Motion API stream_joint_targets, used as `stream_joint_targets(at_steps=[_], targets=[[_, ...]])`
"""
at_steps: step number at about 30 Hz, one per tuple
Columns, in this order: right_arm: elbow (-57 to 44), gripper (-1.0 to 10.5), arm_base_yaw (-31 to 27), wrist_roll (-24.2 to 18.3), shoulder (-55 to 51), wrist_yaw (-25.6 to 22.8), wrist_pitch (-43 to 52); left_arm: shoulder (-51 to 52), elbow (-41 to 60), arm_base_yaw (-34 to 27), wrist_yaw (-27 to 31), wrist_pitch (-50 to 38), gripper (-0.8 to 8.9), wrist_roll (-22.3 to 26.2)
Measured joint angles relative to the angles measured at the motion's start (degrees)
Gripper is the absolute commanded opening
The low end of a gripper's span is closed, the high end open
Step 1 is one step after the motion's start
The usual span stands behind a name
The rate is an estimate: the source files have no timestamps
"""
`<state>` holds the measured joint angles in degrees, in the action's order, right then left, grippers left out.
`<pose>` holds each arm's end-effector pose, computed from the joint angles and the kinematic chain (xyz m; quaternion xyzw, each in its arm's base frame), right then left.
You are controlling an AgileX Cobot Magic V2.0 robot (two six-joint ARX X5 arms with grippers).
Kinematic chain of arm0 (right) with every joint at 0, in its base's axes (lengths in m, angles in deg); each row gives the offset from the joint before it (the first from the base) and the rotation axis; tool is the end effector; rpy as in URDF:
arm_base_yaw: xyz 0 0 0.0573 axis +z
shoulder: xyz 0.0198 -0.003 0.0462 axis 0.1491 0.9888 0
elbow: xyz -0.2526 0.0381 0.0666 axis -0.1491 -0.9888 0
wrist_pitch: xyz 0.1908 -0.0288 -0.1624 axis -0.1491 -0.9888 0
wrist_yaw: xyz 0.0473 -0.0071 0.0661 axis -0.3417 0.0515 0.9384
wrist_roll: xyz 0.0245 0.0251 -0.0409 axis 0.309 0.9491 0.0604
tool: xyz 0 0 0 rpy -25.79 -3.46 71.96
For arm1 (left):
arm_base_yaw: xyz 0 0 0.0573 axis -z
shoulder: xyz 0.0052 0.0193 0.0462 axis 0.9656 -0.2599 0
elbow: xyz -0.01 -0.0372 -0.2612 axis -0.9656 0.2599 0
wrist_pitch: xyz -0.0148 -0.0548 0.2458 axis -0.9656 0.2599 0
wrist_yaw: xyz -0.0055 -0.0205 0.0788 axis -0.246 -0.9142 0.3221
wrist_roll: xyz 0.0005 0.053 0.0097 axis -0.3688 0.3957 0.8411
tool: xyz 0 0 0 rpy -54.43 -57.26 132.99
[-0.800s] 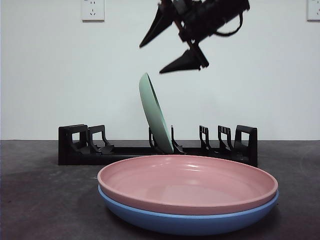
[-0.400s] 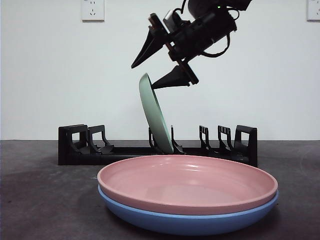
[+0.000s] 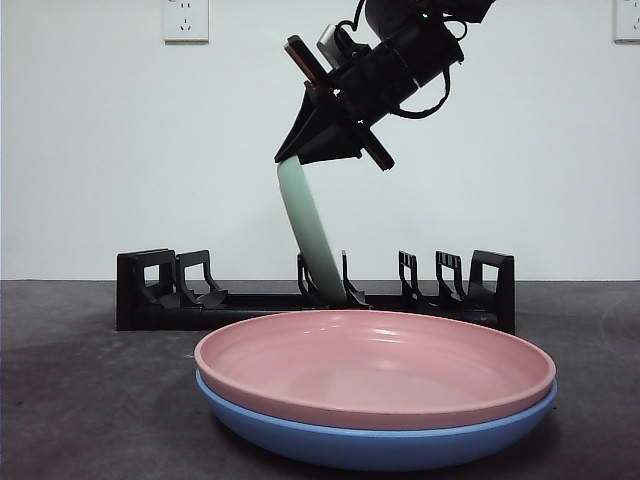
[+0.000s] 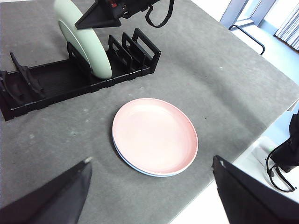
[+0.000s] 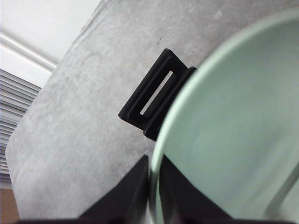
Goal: Place the plate
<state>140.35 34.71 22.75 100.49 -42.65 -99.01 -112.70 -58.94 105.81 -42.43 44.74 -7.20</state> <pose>0.4006 0.2161 0.2846 0.1498 0.4009 0.4414 0.7886 0.0336 -0.0289 0.3871 -0.0315 0.2602 -0.3620 0.8946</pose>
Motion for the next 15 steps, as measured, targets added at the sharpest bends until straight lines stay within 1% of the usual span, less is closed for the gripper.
stream_joint_targets(at_steps=[9, 12, 15], targets=[[0.4, 0.1, -0.2, 3.1, -0.9, -0.8, -0.3, 0.0, 0.0, 0.0, 0.0, 0.0, 4.06, 0.0], [0.4, 0.1, 0.0, 3.8, -3.3, -0.9, -0.9, 0.0, 0.0, 0.0, 0.0, 0.0, 4.06, 0.0], [0.4, 0.1, 0.9, 4.0, -6.8, 0.6, -1.4, 0.0, 0.0, 0.0, 0.0, 0.0, 4.06, 0.0]])
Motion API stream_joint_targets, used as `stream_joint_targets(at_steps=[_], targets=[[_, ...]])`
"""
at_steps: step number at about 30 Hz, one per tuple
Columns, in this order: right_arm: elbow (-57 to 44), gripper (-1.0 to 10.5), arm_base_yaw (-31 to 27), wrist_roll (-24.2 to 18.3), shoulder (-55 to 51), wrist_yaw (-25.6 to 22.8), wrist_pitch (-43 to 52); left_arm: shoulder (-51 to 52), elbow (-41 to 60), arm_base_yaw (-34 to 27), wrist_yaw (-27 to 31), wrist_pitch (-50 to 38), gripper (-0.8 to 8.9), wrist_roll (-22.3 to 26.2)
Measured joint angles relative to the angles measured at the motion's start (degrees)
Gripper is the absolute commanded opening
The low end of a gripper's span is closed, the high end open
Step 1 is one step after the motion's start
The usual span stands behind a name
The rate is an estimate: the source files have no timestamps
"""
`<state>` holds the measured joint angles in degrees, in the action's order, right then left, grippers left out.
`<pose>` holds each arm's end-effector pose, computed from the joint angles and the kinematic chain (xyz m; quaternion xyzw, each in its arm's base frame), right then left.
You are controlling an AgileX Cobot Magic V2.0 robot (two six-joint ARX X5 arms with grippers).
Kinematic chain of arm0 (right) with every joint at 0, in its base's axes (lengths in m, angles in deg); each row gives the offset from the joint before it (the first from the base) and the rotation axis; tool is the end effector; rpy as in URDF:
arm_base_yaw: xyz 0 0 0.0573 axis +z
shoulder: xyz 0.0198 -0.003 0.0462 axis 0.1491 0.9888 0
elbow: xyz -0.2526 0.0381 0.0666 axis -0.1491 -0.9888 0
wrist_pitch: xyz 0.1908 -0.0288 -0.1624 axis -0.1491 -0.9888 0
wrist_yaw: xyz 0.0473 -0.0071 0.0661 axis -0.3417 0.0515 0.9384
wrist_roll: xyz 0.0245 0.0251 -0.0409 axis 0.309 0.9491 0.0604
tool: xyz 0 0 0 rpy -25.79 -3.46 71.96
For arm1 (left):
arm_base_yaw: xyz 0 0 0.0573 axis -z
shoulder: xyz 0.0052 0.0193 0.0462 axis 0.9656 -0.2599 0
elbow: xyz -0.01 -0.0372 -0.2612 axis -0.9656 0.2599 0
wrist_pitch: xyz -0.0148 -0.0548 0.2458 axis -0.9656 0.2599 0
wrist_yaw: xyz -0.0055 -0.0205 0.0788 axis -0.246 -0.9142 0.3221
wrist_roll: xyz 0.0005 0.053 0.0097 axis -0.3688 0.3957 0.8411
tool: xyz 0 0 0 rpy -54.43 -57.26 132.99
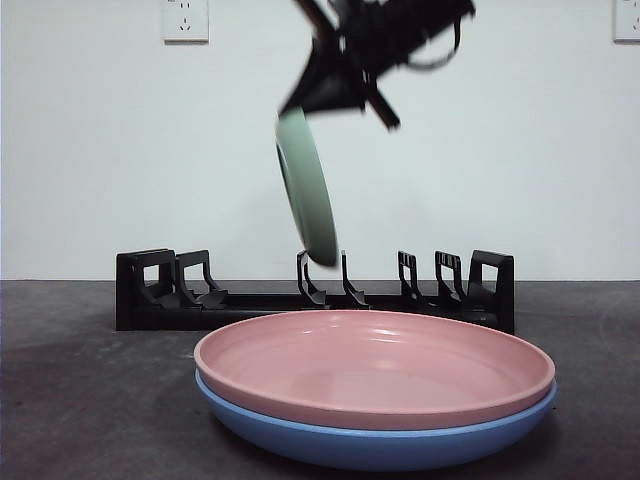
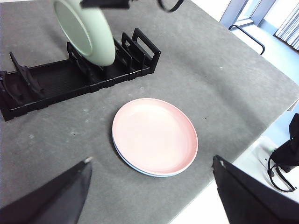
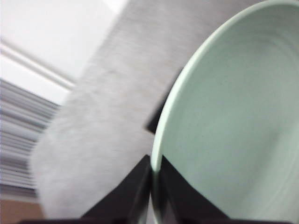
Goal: Place the plate
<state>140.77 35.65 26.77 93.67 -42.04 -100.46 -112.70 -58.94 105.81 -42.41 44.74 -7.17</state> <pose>0.3739 0.2111 0.3355 0.1731 0.3727 0.4547 0.7902 0.0336 -0.0288 0.3871 -0.0313 0.2601 -0.3619 0.8947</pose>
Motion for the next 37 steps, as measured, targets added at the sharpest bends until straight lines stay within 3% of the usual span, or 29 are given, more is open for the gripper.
stream_joint_targets(at_steps=[10, 22, 32, 37], targets=[[0.5, 0.1, 3.8, -0.6, -11.4, 0.3, -11.1, 0.0, 0.0, 0.0, 0.0, 0.0, 4.06, 0.0], [0.5, 0.1, 12.1, -8.8, -23.0, -13.5, -30.7, 0.0, 0.0, 0.0, 0.0, 0.0, 4.06, 0.2], [0.5, 0.1, 24.9, -10.2, -26.3, -30.6, -41.5, 0.0, 0.0, 0.0, 0.0, 0.0, 4.06, 0.7], [0.5, 0.1, 31.2, -10.2, -26.3, -35.2, -44.8, 0.0, 0.0, 0.0, 0.0, 0.0, 4.06, 0.7]])
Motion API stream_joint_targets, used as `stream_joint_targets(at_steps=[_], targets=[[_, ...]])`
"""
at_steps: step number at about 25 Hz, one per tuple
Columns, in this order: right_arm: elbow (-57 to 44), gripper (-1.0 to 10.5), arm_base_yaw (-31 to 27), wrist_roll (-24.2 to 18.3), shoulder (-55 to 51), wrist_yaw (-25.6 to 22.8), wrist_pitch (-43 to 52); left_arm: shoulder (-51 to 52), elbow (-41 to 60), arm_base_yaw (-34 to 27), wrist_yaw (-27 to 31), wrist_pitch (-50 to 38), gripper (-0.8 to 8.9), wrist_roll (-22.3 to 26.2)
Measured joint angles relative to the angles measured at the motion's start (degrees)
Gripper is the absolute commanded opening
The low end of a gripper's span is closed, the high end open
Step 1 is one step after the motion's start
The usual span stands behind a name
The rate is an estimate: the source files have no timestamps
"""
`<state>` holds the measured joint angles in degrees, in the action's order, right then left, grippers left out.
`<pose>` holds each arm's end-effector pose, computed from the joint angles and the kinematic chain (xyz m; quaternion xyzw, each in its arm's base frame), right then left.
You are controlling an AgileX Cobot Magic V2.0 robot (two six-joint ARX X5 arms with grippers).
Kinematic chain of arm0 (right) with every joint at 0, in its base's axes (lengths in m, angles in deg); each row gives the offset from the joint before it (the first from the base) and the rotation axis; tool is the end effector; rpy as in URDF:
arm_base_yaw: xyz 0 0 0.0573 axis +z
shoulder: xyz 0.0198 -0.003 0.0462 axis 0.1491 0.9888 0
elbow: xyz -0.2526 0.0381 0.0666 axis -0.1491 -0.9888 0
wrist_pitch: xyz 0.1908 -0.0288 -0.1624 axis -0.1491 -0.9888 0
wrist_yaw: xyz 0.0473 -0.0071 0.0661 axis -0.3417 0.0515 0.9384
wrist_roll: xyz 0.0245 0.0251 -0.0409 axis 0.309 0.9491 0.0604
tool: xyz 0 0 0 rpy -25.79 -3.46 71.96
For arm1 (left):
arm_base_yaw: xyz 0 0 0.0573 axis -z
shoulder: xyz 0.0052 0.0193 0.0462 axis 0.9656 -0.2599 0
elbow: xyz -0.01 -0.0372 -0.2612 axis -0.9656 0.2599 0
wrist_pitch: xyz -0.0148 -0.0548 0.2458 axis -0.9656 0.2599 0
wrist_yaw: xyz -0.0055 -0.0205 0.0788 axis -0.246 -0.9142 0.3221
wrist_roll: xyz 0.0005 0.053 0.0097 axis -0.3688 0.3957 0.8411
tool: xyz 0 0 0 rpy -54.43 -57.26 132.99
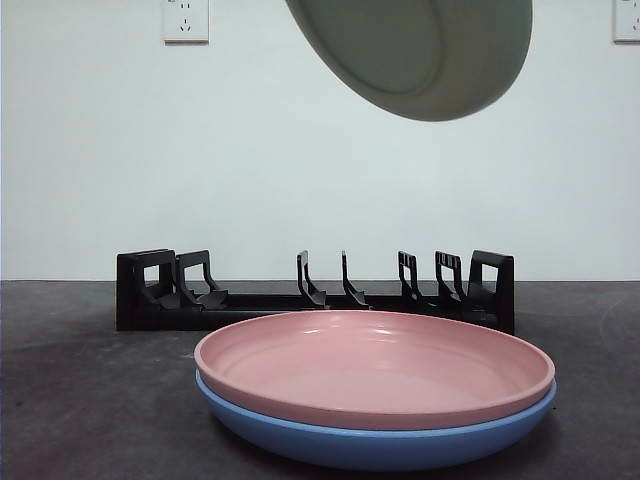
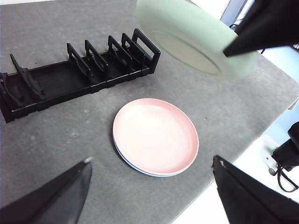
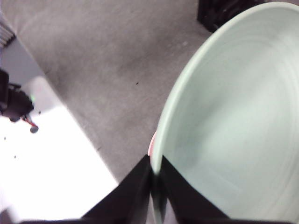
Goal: Place the plate
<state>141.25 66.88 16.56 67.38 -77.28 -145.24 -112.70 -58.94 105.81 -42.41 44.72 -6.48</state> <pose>0.1321 0.2164 0.4299 -0.1282 0.4228 0.4199 0.7928 0.0336 -0.0289 0.3871 -0.0259 0.2577 -0.3635 0.8949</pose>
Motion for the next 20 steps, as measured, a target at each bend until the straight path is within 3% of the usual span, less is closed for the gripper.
stream_joint_targets(at_steps=[9, 20], targets=[[-3.2, 0.1, 9.0, 0.1, -0.1, -10.4, -1.4, 0.0, 0.0, 0.0, 0.0, -0.1, 4.06, 0.0], [-23.6, 0.1, 14.2, 3.5, 0.5, -19.9, 7.4, 0.0, 0.0, 0.0, 0.0, -0.3, 4.06, 0.0]])
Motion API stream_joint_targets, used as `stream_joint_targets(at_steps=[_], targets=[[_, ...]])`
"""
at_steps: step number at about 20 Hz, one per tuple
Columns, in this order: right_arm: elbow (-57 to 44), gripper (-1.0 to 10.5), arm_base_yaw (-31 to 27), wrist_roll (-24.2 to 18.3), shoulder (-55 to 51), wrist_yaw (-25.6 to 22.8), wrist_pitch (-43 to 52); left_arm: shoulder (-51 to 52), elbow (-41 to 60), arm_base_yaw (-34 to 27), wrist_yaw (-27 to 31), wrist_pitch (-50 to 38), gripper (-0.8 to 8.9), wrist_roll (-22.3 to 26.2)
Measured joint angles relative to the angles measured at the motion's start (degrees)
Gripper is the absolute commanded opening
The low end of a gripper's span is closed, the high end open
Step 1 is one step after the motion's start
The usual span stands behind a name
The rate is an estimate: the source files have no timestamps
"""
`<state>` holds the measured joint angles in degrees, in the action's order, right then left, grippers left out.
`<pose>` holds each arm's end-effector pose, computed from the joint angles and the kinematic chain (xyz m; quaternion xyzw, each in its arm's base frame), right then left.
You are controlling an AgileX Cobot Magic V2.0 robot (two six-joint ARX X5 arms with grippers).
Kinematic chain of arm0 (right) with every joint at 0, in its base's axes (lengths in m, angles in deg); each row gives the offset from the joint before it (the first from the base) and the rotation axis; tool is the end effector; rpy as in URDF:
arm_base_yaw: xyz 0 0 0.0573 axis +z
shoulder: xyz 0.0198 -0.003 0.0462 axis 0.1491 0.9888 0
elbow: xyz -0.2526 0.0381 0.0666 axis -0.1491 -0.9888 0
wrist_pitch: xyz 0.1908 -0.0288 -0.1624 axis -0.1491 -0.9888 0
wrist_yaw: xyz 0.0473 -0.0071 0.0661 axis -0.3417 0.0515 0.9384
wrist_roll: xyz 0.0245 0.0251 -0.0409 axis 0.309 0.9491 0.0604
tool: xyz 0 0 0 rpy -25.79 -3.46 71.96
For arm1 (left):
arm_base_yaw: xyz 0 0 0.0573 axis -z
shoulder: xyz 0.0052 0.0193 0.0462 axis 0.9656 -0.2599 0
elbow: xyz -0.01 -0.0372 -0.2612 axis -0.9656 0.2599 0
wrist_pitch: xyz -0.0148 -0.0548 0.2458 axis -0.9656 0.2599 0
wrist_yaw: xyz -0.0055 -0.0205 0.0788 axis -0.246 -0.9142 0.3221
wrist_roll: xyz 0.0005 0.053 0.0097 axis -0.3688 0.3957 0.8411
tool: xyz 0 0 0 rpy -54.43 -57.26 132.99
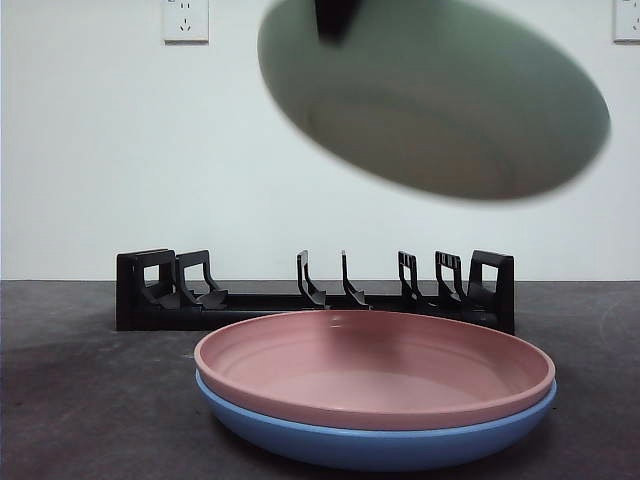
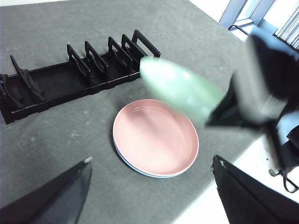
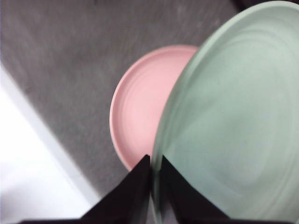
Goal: Place the plate
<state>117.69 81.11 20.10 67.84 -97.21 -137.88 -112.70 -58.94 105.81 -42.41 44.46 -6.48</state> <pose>0.0892 0.2549 0.3197 -0.2997 0.4398 0.3329 0.7784 0.0338 -0.0290 0.3875 -0.0262 0.2555 -0.3638 0.8954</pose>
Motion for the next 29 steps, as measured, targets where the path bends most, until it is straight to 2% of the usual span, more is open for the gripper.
stream_joint_targets(at_steps=[4, 8, 13, 19, 20, 25, 29], targets=[[-7.0, 0.1, 1.4, 1.0, 3.8, -0.7, 6.7, 0.0, 0.0, 0.0, 0.0, 0.0, 4.06, 0.0], [-7.3, 0.1, 1.7, 1.9, 9.5, -4.4, 8.9, 0.0, 0.0, 0.0, 0.0, -0.1, 4.06, 0.0], [-7.3, 0.1, 1.7, 2.4, 15.8, -4.9, 10.5, 0.0, 0.0, 0.0, 0.0, -0.1, 4.06, 0.0], [-7.3, 0.1, 1.8, 2.7, 17.0, -5.9, 12.9, 0.0, 0.0, 0.0, 0.0, -0.1, 4.06, 0.0], [-7.3, 0.3, 1.8, 2.8, 17.0, -5.9, 13.3, 0.0, 0.0, 0.0, 0.0, -0.1, 4.06, 0.0], [-7.3, 2.6, 2.1, 4.9, 17.0, -5.7, 13.7, 0.0, 0.0, 0.0, 0.0, -0.1, 4.06, 0.0], [-7.3, 3.8, 2.1, 6.8, 15.0, -5.0, 12.5, 0.0, 0.0, 0.0, 0.0, -0.1, 4.06, 0.0]])
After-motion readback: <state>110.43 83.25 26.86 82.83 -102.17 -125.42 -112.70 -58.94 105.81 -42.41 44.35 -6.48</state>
